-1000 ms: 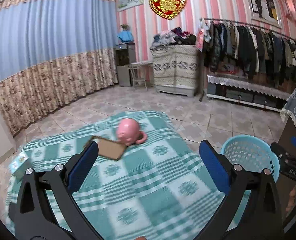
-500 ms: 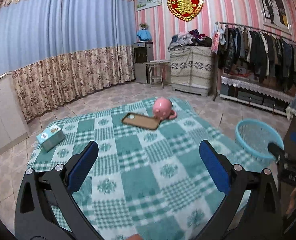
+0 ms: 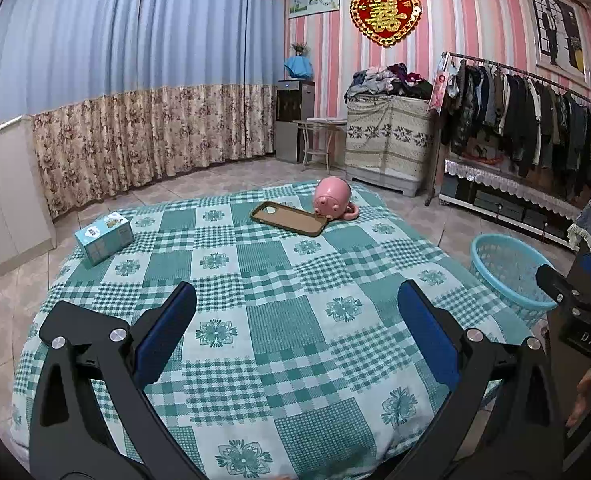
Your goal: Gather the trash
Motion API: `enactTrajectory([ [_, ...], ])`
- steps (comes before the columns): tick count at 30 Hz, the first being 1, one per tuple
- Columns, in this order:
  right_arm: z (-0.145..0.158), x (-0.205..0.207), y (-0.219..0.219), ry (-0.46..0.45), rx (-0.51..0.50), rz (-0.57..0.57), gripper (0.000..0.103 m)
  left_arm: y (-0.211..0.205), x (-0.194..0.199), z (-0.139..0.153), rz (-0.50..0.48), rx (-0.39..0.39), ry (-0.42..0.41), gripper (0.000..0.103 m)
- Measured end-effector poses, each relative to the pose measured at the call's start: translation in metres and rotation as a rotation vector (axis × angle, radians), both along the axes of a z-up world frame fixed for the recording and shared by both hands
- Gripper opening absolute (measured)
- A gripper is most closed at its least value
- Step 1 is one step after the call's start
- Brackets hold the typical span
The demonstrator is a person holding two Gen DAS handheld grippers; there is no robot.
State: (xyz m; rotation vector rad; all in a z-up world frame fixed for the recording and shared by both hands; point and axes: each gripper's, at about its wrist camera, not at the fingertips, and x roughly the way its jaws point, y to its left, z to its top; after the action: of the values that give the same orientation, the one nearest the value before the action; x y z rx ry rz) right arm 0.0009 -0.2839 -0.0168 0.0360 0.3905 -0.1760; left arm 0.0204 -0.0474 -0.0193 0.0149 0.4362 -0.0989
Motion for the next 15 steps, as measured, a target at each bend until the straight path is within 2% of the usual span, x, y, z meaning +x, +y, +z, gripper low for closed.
enactTrajectory([
  [15,-0.008,-0.001,0.001,-0.018,-0.016,0.014,0.098,-0.025,-0.004,-0.009,-0.001,0.070,-0.020,0.098],
])
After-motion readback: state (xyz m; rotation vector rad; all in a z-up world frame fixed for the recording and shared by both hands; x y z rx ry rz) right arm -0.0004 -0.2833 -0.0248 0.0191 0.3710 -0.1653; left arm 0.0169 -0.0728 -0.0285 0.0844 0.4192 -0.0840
